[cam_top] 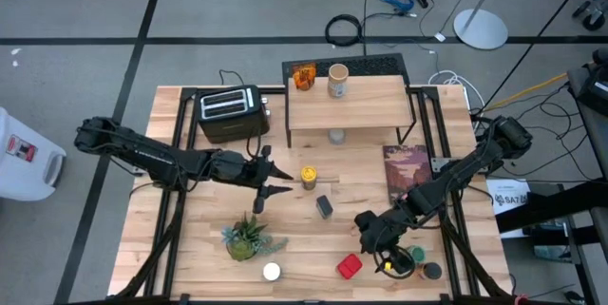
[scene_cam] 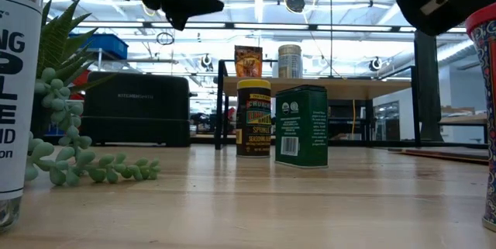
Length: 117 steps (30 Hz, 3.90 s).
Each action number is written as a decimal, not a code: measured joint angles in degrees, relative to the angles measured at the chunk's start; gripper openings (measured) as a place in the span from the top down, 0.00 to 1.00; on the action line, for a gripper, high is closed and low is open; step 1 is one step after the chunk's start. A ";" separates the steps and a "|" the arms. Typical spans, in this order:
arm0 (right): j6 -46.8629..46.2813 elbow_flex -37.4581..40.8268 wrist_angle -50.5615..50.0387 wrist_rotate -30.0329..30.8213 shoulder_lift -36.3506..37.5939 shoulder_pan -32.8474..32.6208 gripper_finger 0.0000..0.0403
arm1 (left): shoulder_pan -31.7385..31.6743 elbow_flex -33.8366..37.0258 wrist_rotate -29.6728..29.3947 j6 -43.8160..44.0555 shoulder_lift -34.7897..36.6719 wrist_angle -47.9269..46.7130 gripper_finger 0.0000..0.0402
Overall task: Shelf spices
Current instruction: Put the red seasoning can on the shelf
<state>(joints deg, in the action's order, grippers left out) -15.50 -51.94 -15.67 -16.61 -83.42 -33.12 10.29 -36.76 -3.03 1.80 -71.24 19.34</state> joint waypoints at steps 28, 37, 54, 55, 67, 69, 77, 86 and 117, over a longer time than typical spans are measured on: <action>0.52 -2.80 3.33 13.54 -4.73 -4.87 0.28 | 10.79 -0.08 -2.75 2.38 -2.25 7.69 0.64; 1.43 -2.80 5.49 17.84 -6.40 -4.87 0.28 | 11.23 -0.08 -3.26 2.37 -9.46 14.16 0.64; 1.29 -2.69 7.31 15.61 -13.24 -4.87 0.28 | 11.23 -1.82 -3.43 2.13 -11.61 17.54 0.64; 1.38 -2.67 7.39 16.32 -13.22 -4.87 0.28 | 11.23 -1.94 -3.43 1.97 -11.61 17.56 0.64; 3.31 -2.69 9.52 18.63 -13.00 -4.87 0.45 | 11.23 -1.98 -4.55 2.23 -11.61 17.43 0.64; 3.98 -2.69 10.00 18.64 -13.00 -4.87 0.50 | 11.23 -1.98 -4.76 2.25 -11.61 17.43 0.64; 4.21 -2.75 10.33 18.61 -12.90 -4.85 0.64 | 11.23 -1.98 -4.96 2.41 -11.61 17.43 0.64; 3.95 -2.75 8.95 18.43 -12.90 -4.86 0.77 | 11.23 -1.98 -4.96 2.38 -11.61 17.41 0.64; -9.44 -2.75 6.57 16.25 -6.00 -5.90 0.38 | 16.43 -36.40 4.32 -18.70 -29.06 -26.54 0.60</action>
<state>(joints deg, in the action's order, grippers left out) -24.94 -54.70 -9.10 -0.36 -89.42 -39.02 26.72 -73.16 1.29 -16.90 -100.30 -7.20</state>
